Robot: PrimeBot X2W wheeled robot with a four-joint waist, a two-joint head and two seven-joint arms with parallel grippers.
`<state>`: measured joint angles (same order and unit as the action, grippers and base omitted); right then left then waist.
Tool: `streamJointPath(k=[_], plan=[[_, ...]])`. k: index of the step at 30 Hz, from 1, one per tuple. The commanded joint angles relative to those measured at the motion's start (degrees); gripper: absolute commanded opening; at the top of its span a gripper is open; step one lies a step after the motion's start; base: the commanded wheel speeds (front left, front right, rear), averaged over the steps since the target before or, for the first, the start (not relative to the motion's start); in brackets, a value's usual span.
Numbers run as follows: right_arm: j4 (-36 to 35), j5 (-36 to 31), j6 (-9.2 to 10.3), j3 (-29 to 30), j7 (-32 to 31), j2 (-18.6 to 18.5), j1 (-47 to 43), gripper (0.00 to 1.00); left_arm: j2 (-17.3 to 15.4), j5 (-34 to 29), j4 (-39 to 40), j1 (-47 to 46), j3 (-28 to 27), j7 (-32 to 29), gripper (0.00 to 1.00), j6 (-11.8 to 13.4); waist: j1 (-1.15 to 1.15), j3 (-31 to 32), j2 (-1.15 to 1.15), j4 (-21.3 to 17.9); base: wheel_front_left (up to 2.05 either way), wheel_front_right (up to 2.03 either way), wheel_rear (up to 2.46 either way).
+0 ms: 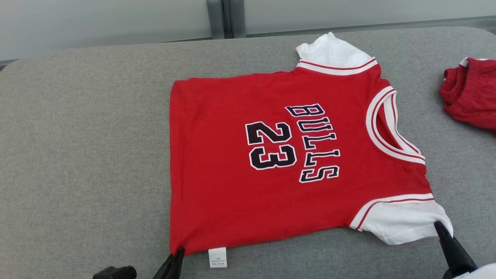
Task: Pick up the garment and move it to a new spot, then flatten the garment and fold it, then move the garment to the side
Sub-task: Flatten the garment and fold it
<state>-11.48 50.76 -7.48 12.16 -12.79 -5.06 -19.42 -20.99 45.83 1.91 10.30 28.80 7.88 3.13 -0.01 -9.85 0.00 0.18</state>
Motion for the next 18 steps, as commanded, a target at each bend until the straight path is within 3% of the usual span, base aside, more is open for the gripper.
streamJointPath(k=[1, 11, 18], plan=[[0.29, -1.07, 0.00, 0.05, -1.14, -0.67, 2.41, 0.00, -0.60, 0.09, -0.29, -2.51, 0.05, -1.02, 0.00, -0.23, 0.01, 0.22, 0.00, 0.23, 0.00, 0.00, 0.00], [4.06, -9.50, 0.00, -0.73, -11.95, -6.02, 21.62, 0.00, -0.94, 2.97, -1.78, -16.85, -0.30, -11.85, 0.00, -1.59, 0.01, -3.34, 0.00, 0.84, 0.00, 0.00, 0.00], [9.28, -14.89, 0.00, -1.85, -16.27, -7.15, 32.24, 0.00, -1.02, 2.63, -8.49, -26.47, -0.54, -19.08, 0.00, 1.50, 0.01, -6.46, 0.00, 1.92, 0.00, 0.00, 0.00]])
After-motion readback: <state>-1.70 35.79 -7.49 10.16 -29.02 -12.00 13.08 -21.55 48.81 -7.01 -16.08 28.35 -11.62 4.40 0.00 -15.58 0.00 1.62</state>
